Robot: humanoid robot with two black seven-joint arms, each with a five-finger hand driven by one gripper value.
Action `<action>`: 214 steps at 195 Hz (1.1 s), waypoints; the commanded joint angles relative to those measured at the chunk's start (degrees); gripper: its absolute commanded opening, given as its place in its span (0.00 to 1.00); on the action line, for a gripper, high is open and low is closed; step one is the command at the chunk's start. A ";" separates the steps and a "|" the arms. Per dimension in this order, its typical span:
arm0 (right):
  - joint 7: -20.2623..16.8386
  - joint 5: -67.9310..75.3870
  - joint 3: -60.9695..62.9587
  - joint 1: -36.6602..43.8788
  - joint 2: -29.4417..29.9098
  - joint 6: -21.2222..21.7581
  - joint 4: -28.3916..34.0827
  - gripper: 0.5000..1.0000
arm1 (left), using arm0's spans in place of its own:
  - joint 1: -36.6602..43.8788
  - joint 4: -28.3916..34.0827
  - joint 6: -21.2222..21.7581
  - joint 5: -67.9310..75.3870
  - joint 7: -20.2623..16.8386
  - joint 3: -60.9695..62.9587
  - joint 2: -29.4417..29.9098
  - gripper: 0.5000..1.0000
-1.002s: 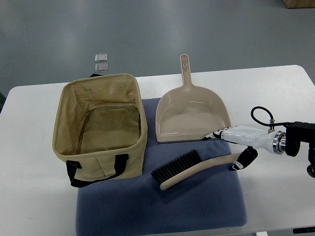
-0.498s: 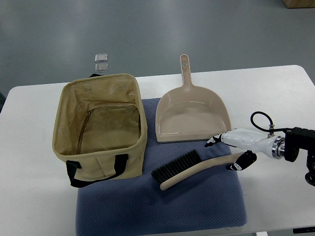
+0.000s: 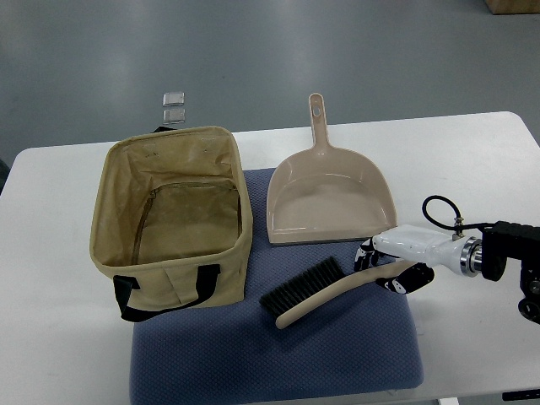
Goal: Put pink broom in yellow bag with right hand
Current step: 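Close the right hand around the beige brush handle, then lift the brush with the right hand and carry it over the bag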
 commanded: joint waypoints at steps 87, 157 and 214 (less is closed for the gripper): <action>-0.04 -2.02 0.09 -0.47 0.65 0.76 0.47 0.24 | 0.00 0.00 -0.04 -0.04 0.00 0.00 0.00 1.00; -0.13 -2.54 1.06 -0.38 0.30 -0.47 0.21 0.00 | 0.00 0.00 -0.04 -0.04 0.00 0.00 0.00 1.00; -0.04 -2.11 6.06 0.67 -0.84 -2.58 0.03 0.00 | 0.00 0.00 0.05 -0.04 0.00 0.00 0.00 1.00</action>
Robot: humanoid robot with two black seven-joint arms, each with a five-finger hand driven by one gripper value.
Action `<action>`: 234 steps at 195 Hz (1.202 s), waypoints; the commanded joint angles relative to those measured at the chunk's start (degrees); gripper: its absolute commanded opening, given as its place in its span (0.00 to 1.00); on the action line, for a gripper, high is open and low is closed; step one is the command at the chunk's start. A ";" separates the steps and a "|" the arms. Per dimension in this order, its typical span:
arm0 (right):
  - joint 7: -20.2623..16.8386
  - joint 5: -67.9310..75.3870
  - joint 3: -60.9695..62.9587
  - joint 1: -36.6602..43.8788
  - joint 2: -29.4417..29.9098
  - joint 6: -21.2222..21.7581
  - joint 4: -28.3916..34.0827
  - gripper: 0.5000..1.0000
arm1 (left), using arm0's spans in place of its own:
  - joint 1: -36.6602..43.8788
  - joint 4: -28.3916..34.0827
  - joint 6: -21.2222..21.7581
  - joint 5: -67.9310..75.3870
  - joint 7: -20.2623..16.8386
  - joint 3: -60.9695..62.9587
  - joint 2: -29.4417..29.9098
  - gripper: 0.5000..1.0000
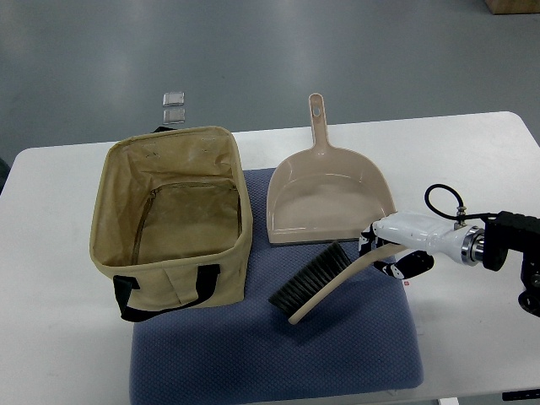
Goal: Put pink broom in yellow bag with right hand
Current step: 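Lift the brush with the right hand and carry it over the bag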
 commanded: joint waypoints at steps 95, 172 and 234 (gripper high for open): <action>0.78 5.48 8.54 10.01 -7.30 -1.21 -0.18 0.00 | 0.00 0.00 -0.07 -0.03 0.00 0.00 0.00 1.00; 0.34 10.05 8.28 28.64 -6.07 5.30 -4.31 0.00 | 0.00 0.00 0.02 0.05 0.00 0.00 0.00 1.00; -1.50 4.60 7.40 34.62 12.21 11.18 -6.24 0.00 | 0.00 0.00 0.02 -0.03 0.00 0.00 0.00 1.00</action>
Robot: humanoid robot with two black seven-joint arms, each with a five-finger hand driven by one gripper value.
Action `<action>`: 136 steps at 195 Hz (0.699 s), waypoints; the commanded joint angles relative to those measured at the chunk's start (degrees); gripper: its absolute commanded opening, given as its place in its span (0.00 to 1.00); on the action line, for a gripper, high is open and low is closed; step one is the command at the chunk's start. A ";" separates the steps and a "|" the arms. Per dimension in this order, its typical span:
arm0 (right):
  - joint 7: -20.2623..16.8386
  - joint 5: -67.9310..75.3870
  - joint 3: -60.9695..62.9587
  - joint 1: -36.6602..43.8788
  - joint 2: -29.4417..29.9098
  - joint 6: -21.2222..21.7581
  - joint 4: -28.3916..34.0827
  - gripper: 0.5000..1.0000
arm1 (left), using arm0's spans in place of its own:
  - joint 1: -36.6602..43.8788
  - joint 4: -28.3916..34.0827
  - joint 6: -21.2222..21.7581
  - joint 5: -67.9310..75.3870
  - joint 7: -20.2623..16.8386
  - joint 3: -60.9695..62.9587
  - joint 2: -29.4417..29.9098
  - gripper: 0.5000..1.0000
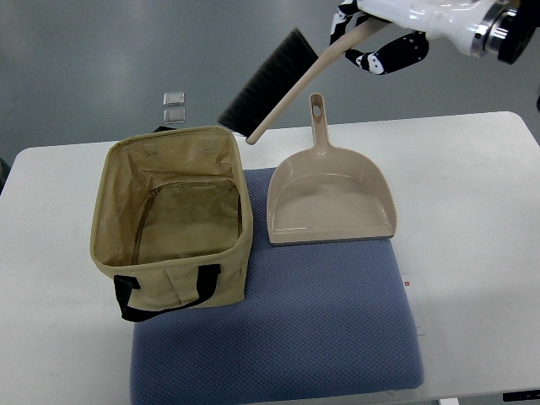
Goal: Put pink broom in yellow bag with right hand
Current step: 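Lift the brush with the right hand and carry it over the bag, then lower the brush into the bag and open the right hand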
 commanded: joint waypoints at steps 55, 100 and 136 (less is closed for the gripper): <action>-0.57 -7.61 -2.33 -0.08 17.91 2.76 -4.23 0.00 | -0.01 0.00 -0.07 -0.03 0.00 0.00 0.00 1.00; -0.48 -7.26 -2.77 -1.31 18.09 0.56 -4.50 0.54 | -0.01 0.00 -0.07 0.06 0.00 0.00 0.00 1.00; -0.39 -6.73 -2.51 -1.92 18.09 0.12 -4.67 0.72 | -0.01 0.00 0.02 -0.03 0.00 0.00 0.00 1.00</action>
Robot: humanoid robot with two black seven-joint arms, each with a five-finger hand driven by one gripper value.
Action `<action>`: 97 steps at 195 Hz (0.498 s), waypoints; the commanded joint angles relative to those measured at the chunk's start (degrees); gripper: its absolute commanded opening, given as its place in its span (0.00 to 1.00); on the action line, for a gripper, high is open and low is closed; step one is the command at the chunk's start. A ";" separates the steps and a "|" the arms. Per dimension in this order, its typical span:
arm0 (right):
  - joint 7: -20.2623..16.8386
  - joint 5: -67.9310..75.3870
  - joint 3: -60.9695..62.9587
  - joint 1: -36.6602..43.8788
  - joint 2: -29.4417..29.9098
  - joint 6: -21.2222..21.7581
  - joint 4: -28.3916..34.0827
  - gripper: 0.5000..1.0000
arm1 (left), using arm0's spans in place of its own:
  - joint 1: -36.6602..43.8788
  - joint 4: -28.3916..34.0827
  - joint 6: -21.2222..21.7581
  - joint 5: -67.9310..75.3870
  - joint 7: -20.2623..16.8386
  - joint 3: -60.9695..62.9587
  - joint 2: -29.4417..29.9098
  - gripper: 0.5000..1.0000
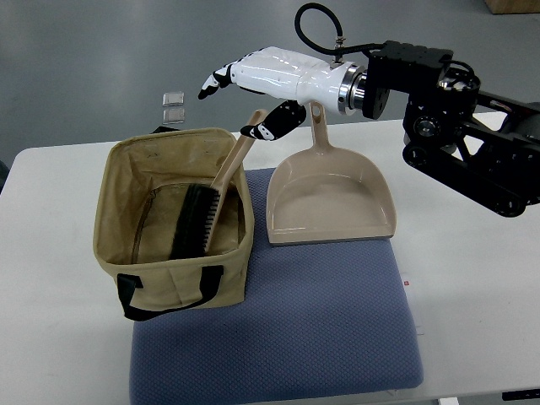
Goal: Put pink broom in yellow bag with right hand
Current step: 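Lower the brush into the bag and open the right hand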
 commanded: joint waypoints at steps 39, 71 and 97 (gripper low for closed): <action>0.03 0.64 1.05 -0.83 -0.55 -0.21 -0.03 0.83 | 0.00 0.00 -0.04 0.07 0.00 0.00 0.00 1.00; 0.03 4.94 2.10 -1.01 -2.74 -0.56 -0.12 0.83 | 0.00 0.00 0.05 -0.02 0.00 0.00 0.00 1.00; -0.23 13.39 7.38 -4.79 -4.06 -0.56 -0.12 0.83 | 0.00 0.00 0.05 0.07 0.00 0.00 0.00 1.00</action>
